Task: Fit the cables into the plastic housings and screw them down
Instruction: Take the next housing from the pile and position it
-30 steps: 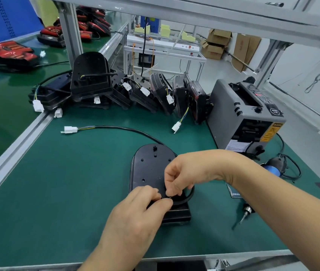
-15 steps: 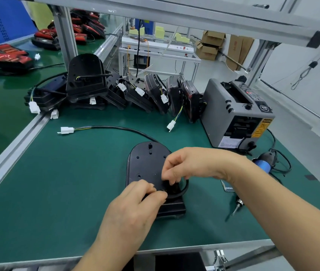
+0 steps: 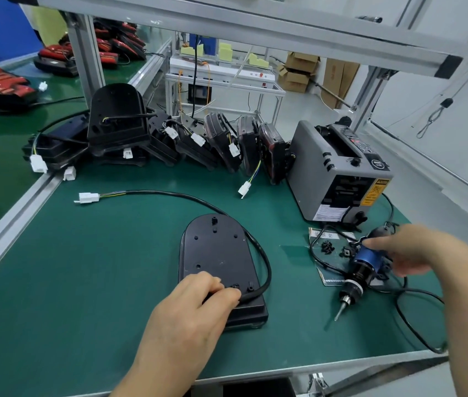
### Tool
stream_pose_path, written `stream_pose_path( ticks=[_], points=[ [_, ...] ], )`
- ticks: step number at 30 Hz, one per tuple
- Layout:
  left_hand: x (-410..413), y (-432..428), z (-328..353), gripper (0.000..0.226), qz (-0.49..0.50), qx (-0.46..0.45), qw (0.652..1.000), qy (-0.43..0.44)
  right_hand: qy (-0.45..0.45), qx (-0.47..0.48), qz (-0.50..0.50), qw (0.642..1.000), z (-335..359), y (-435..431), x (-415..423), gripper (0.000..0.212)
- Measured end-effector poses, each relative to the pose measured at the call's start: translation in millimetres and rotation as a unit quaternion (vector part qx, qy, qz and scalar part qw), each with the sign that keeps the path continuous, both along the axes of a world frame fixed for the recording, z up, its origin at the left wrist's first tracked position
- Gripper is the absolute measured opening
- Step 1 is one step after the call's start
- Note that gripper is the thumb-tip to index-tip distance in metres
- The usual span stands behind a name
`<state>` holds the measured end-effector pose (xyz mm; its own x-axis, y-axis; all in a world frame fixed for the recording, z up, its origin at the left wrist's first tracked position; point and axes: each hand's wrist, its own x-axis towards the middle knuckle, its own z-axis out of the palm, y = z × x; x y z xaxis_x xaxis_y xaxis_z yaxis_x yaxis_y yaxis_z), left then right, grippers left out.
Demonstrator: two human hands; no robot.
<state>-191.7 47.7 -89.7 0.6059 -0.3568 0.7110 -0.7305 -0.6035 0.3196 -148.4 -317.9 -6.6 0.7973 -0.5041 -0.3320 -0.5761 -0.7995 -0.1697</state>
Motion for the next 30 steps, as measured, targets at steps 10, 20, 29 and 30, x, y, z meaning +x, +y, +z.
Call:
stream_pose_path(
  ticks=[10, 20, 29, 30],
  points=[
    [3, 0, 0, 0.014, -0.012, -0.005, 1.0, -0.007, -0.1, 0.245, -0.221, 0.939, -15, 6, -3, 0.054],
    [4, -1, -1, 0.015, -0.014, -0.006, 1.0, -0.004, -0.221, 0.393, -0.247, 0.858, -30, -10, -20, 0.039],
    [4, -2, 0, 0.009, -0.009, -0.008, 1.0, -0.003, -0.48, 0.57, -0.262, 0.613, -16, 24, -20, 0.029],
    [4, -1, 0, 0.009, -0.01, -0.008, 1.0, -0.003, -0.494, 0.571, -0.259, 0.602, -14, 29, -18, 0.031]
  ],
)
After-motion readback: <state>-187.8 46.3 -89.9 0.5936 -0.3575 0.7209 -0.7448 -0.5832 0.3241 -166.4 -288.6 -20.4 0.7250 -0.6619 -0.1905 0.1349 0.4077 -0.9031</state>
